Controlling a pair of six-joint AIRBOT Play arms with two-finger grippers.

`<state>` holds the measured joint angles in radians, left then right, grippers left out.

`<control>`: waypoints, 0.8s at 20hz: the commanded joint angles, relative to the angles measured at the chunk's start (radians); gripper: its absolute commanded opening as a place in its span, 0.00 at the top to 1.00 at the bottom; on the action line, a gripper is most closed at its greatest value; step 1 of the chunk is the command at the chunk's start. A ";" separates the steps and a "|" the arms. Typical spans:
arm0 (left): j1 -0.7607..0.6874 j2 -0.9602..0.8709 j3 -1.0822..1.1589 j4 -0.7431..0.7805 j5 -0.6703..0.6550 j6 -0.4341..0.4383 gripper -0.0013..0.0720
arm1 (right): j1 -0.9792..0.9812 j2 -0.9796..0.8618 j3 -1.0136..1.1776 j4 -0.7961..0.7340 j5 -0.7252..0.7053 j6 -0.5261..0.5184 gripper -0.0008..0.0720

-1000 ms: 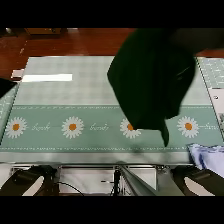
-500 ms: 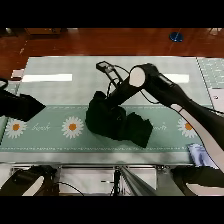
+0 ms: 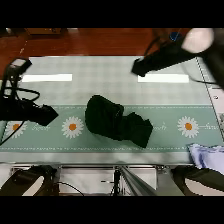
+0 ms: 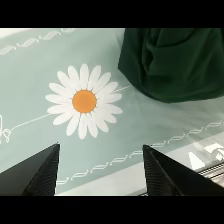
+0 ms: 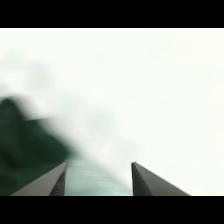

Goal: Fold the shirts.

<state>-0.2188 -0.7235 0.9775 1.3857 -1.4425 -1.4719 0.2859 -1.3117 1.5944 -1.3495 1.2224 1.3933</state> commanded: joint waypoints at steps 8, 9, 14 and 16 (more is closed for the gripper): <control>0.000 -0.012 -0.325 -0.349 0.273 0.156 0.00 | -0.684 0.115 -0.191 0.164 0.243 -0.071 0.32; 0.000 -0.020 -0.345 -0.368 0.286 0.156 0.00 | -0.702 0.115 -0.256 0.188 0.242 -0.083 0.32; 0.000 -0.089 -0.411 -0.449 0.331 0.222 0.00 | -0.708 0.115 -0.504 0.228 0.212 -0.134 0.32; 0.000 -0.130 -0.420 -0.472 0.382 0.258 0.00 | -0.708 0.115 -0.566 0.259 0.205 -0.158 0.32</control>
<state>-0.2188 -0.8085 0.5831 0.9722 -1.1255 -1.2659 -0.4099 -1.1976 1.1358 -1.1473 1.4372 1.2739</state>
